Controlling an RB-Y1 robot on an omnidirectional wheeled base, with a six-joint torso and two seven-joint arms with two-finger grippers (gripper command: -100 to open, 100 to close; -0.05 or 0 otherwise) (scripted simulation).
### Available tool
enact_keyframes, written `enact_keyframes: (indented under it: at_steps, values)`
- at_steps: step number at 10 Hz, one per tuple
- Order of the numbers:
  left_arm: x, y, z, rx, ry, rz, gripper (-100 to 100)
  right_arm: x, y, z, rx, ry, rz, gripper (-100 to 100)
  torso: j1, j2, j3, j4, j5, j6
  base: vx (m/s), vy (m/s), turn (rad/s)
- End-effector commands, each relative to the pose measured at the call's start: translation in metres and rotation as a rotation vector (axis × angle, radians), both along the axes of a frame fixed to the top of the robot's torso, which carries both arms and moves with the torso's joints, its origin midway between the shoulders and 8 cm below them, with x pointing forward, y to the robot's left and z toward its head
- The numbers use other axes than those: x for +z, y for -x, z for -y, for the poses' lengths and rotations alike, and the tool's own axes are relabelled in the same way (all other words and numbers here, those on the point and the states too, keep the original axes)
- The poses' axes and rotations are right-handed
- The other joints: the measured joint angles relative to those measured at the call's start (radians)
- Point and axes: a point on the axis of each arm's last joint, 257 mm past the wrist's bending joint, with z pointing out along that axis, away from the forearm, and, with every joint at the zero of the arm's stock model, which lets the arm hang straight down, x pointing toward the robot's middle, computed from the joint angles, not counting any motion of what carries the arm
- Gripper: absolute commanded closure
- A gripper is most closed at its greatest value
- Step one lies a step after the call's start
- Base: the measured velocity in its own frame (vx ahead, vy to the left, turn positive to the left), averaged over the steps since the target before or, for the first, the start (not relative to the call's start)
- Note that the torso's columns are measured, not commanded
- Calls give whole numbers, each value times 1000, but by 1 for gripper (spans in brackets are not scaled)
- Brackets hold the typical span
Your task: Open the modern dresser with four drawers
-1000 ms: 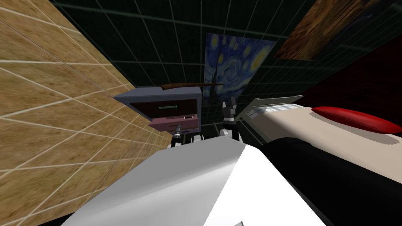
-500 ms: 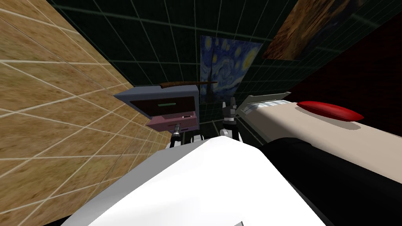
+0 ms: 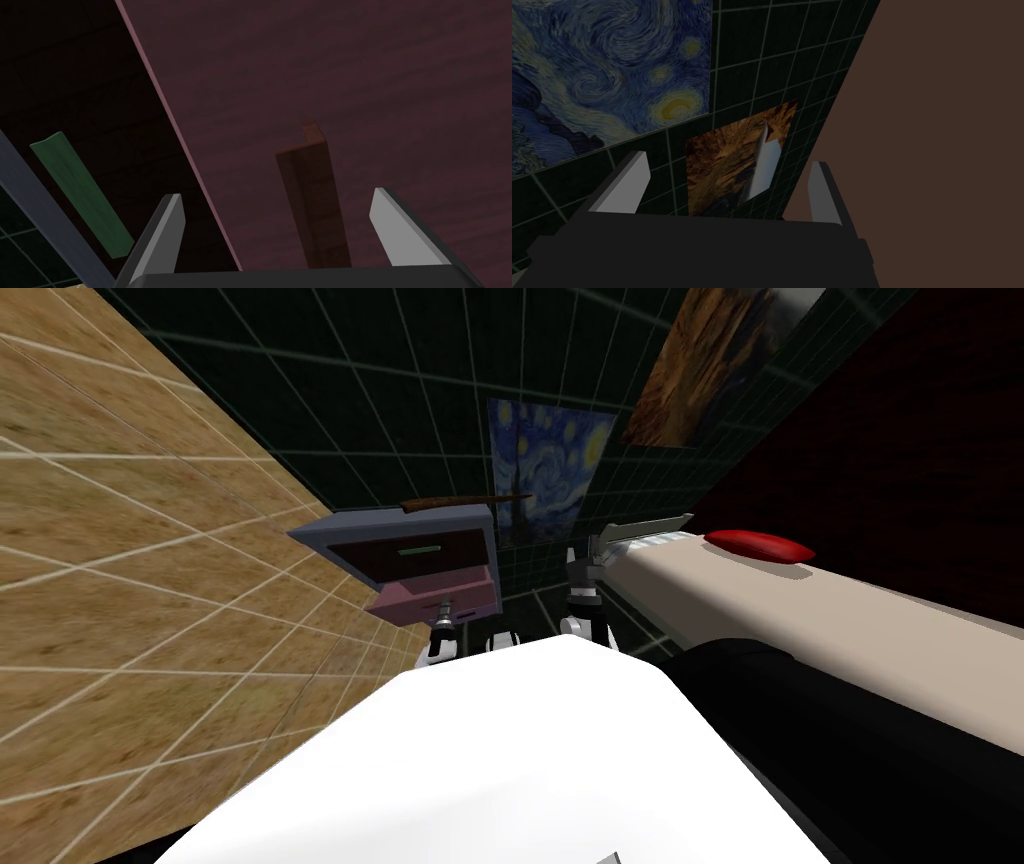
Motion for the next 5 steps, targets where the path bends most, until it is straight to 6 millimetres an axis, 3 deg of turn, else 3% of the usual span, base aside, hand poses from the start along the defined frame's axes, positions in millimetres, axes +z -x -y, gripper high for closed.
enact_keyframes:
  at_steps: [1, 2, 4, 5]
  values:
    - [3, -19, -34, 63, -11, -10, -100, 0, 0, 0, 0, 0, 0, 0, -1, 2, 1, 0, 0, 1, -155, 28, -317]
    - [9, -30, -46, 88, -13, -7, -100, 0, 0, 0, 0, 0, 0, 0, -2, 8, 4, 2, 0, 1, -187, 22, -344]
    - [21, -44, -65, 127, -10, 4, -100, 0, 0, 0, 0, 0, 0, 0, -3, 6, 4, 2, -1, 0, -120, 11, -140]
    - [25, -52, -76, 152, -7, 1, -100, 0, 0, 0, 0, 0, 0, 0, -3, 4, 2, 2, -1, 2, -152, -1, -316]
